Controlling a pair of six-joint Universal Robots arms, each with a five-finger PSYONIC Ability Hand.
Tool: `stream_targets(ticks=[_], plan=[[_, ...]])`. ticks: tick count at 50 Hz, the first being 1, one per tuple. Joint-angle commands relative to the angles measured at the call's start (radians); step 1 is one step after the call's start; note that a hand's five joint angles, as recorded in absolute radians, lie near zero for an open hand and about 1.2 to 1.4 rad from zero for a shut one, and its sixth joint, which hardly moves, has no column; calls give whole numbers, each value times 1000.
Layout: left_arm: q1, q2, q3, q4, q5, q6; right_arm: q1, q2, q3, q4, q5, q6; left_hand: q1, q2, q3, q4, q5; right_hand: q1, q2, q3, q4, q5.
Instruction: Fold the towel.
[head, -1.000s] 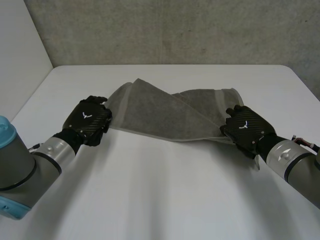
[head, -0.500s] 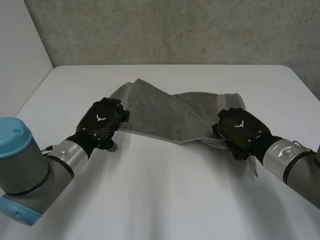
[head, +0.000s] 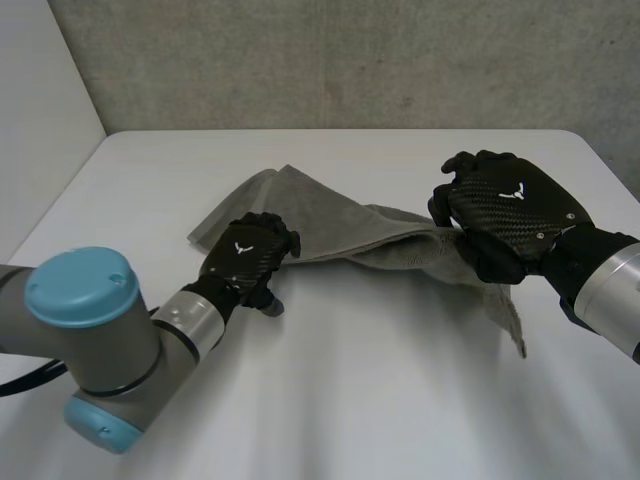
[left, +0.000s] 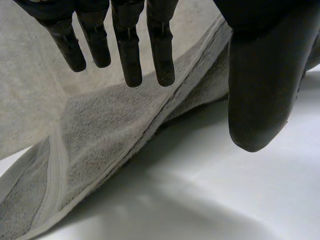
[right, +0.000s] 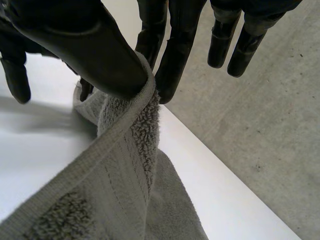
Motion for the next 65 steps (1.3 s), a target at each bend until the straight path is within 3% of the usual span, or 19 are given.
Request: stream_targets(ticks=[1,5,15,21,26,28,37,43,45,50,54,61,65], plan=[[-29,-89,61,32,-101,2,6,-21,-20,55,-5,-1,-32,-25,-48,-54,14,79,86,-47,-76,63],[-40,-143,97,45,-121,5,4,-41,-33,75,-10,10,-14,-7,-48,-54,32,79,86,-47,-76,63],[-66,-267,225,87,-285,3,7,-50,-33,86,-7,16,59,66,-48,-54,105,79,86,-47,-76,63],[-80,-284,252,118,-285,8,7,-59,-33,93,-11,16,94,101,-48,-54,141,79,86,-47,-76,63],[-86,-301,275,127,-284,10,7,-61,-32,93,-11,16,297,304,-48,-54,343,79,86,-47,-76,63],[-86,-316,297,127,-278,10,6,-61,-32,93,-11,17,851,858,-48,-54,897,79,86,-47,-76,63],[-66,-292,303,114,-225,10,-10,-51,-41,86,-14,14,854,861,-48,-54,901,79,86,-47,-76,63],[67,-96,199,101,-206,17,-129,14,-78,107,-45,-24,854,861,-48,-54,901,79,86,-47,-76,63],[122,17,139,80,-154,20,-152,45,-87,133,-60,-52,854,861,-48,-54,901,79,86,-47,-76,63],[149,178,58,-7,-31,42,-176,101,-141,282,-76,-192,854,861,-48,-54,901,79,86,-47,-76,63],[152,317,-20,-107,46,88,-172,101,-154,302,-69,-211,854,861,-48,-54,901,79,86,-47,-76,63],[164,451,-82,-212,66,175,-175,45,-148,313,-68,-214,854,861,-48,-54,901,79,86,-47,-76,63],[219,558,-100,-227,67,201,-188,10,-151,313,-66,-219,854,861,-48,-54,901,79,86,-47,-76,63]])
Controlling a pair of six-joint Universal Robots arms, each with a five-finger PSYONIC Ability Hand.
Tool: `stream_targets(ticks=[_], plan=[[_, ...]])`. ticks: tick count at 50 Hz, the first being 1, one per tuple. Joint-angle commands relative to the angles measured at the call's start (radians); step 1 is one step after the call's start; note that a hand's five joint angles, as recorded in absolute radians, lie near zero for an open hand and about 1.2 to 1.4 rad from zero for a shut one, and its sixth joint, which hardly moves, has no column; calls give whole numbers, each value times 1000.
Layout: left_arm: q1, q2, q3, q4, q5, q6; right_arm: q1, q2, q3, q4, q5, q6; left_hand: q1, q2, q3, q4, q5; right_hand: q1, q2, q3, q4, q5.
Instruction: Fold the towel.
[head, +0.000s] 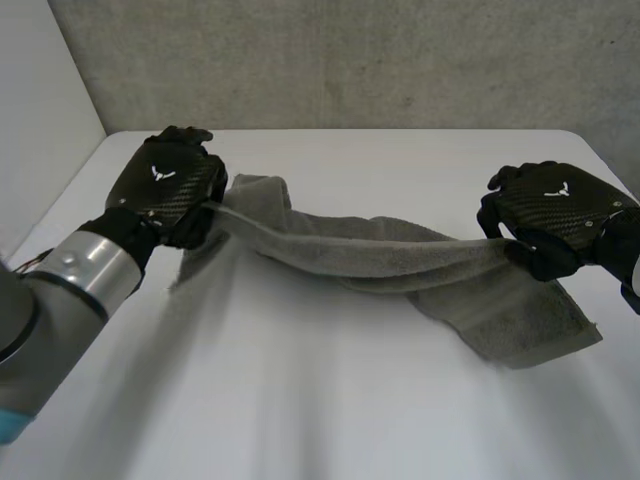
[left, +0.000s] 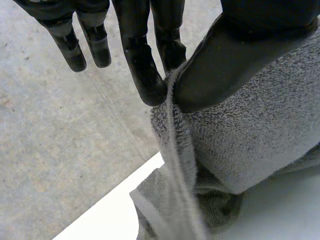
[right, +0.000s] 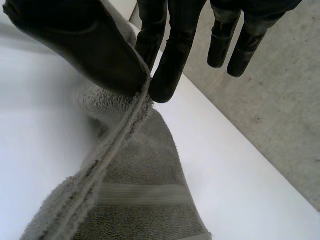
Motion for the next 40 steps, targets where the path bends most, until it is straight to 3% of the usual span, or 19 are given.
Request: stream_targets(ticks=[1,6,12,25,33,34,35,40], plan=[[81,159,-32,-43,1,53,-11,-60,4,-3,2,0,126,51,-48,-54,65,79,58,-46,-76,63],[142,185,-32,-43,39,54,-16,-81,-1,-10,0,-1,126,51,-48,-54,65,79,58,-46,-76,63],[149,148,-52,-40,96,56,-27,-61,30,-23,-4,-6,126,51,-48,-54,65,79,58,-46,-76,63],[72,-281,-10,-47,96,180,4,175,96,-232,68,8,126,51,-48,-54,65,79,58,-46,-76,63],[74,-315,-7,-47,94,191,-2,265,101,-226,88,16,126,51,-48,-54,65,79,58,-46,-76,63],[74,-315,-7,-47,94,191,-2,269,104,-224,89,16,126,51,-48,-54,65,45,24,-46,-76,29],[75,-313,-7,-47,94,191,-4,270,113,-220,89,16,126,51,-48,-54,65,-159,-180,-46,-76,-175],[78,-309,-13,-47,96,189,-10,279,127,-189,89,16,126,51,-48,-54,65,-204,-226,-46,-76,-220]])
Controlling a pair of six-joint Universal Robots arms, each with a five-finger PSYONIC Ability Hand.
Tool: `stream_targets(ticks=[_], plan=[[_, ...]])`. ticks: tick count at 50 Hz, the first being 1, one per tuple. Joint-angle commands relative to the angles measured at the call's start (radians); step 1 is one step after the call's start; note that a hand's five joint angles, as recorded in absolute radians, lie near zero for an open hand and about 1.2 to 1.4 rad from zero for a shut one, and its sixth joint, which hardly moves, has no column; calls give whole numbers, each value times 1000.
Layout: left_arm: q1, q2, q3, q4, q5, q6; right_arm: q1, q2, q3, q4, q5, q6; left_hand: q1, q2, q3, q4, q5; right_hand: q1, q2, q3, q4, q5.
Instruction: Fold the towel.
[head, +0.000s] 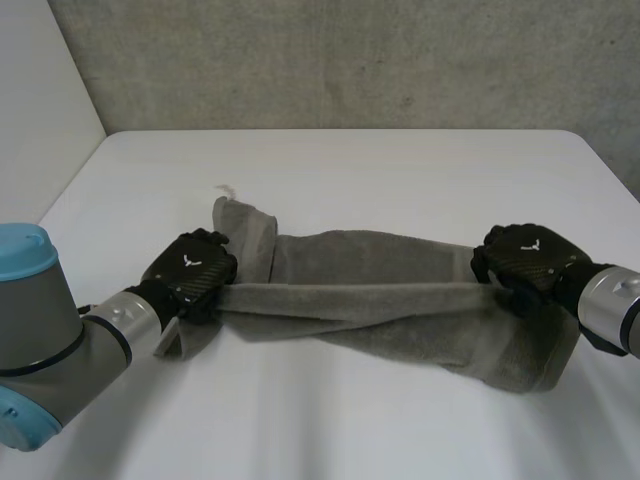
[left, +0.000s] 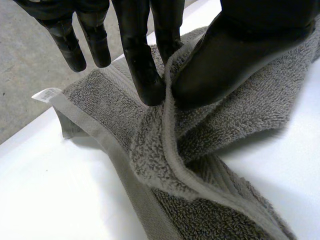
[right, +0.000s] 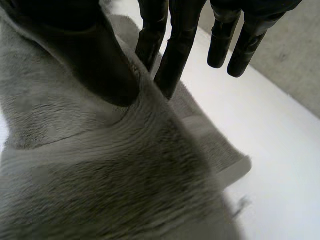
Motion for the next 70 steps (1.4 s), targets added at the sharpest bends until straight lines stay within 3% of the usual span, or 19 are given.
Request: stream_targets(ticks=[1,8,20,25,26,27,43,44,45,46,48,59,70], plan=[[7,13,-10,0,0,-4,-8,11,21,39,-1,1,126,48,-48,-54,54,-69,-67,-46,-76,-69],[4,16,-16,-1,0,-6,-14,60,29,74,0,8,126,48,-48,-54,54,-360,-358,-46,-76,-360],[17,49,-24,-3,0,-6,-39,72,26,25,43,41,126,48,-48,-54,54,-331,-329,-46,-76,-330],[25,59,-27,-3,0,-8,-60,70,28,8,78,30,126,48,-48,-54,54,-231,-229,-46,-76,-231],[25,59,-27,-3,0,-8,-63,70,28,3,84,30,126,48,-48,-54,54,-91,-89,-46,-76,-91],[28,61,-27,-3,0,-9,-66,69,28,5,86,30,126,48,-48,-54,54,211,213,-46,-76,211],[14,49,-38,11,-3,-17,-79,-49,58,14,-3,48,126,48,-48,-54,54,214,216,-46,-76,215],[11,47,-38,14,-3,-17,-80,-49,57,14,-5,47,33,-44,-48,-54,-39,214,216,-46,-76,215],[11,44,-38,14,-3,-18,-80,-49,57,14,-5,47,-212,-289,-48,-54,-284,214,216,-46,-76,215],[11,44,-38,14,-3,-18,-82,-49,55,14,-3,45,-214,-292,-48,-54,-286,214,216,-46,-76,215],[8,36,-38,19,-4,-20,-88,-49,51,14,-1,42,-454,-532,-48,-54,-526,214,216,-46,-76,215],[8,18,-35,77,-109,-26,-159,-59,32,17,-5,39,-531,-609,-48,-54,-603,214,216,-46,-76,215],[11,12,-32,85,-121,-26,-168,-74,18,88,-23,33,-534,-612,-48,-54,-606,214,216,-46,-76,215]])
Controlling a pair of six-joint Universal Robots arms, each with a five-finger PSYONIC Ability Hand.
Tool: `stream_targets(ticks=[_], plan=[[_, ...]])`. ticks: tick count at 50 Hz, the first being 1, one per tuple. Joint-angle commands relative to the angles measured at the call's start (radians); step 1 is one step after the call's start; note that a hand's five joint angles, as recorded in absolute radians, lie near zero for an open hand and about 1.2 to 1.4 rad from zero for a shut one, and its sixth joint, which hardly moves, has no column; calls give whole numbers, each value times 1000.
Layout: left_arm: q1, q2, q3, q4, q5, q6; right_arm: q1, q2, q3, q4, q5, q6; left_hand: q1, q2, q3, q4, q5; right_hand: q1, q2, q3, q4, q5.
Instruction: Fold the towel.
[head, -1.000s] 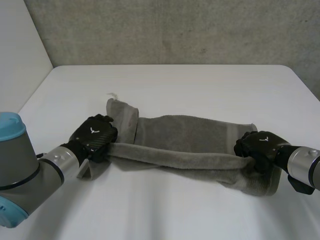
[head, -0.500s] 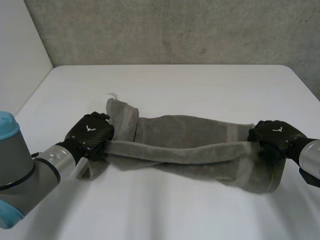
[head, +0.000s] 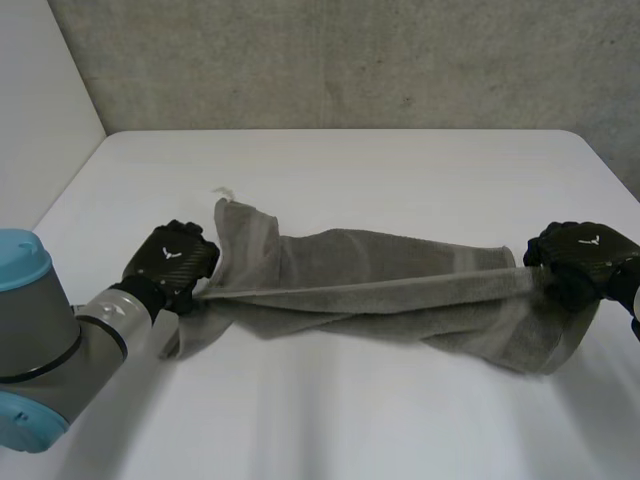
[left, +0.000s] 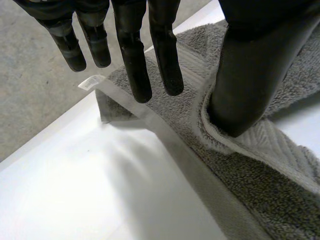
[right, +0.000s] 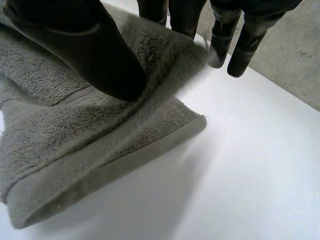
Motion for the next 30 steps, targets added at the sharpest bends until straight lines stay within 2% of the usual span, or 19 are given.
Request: stream_targets(ticks=[1,12,14,16,17,18,22,25,27,30], plan=[[2,-13,4,2,-4,-1,-4,-17,-5,42,-21,-3,-11,-28,-48,-54,2,75,87,-46,-76,66],[-28,-61,22,-21,-13,-98,-9,-20,3,42,-58,-4,76,60,-48,-54,90,75,87,-46,-76,66],[-29,-61,21,-29,-10,-107,-11,-20,0,42,-58,-4,144,128,-48,-54,158,75,87,-46,-76,66],[-31,-61,19,-50,-6,-113,-11,-20,-5,43,-55,-4,410,394,-48,-54,424,75,87,-46,-76,66],[-31,-61,19,-50,-6,-113,-12,-20,-8,43,-53,-6,411,395,-48,-54,425,75,87,-46,-76,66],[-31,-61,18,-62,-4,-112,-12,-20,-8,43,-53,-6,635,619,-48,-54,649,75,87,-46,-76,66],[-26,-42,18,-81,-2,-106,-43,-32,-14,52,-55,-9,646,630,-48,-54,660,75,87,-46,-76,66],[-12,34,18,-108,1,-104,-55,-76,-24,81,-58,-26,646,630,-48,-54,660,75,87,-46,-76,66],[0,152,19,-137,13,-104,-66,-101,-35,102,-58,-37,646,630,-48,-54,660,75,87,-46,-76,66],[8,211,22,-154,28,-104,-87,-163,-63,141,-75,-52,646,630,-48,-54,660,75,87,-46,-76,66]])
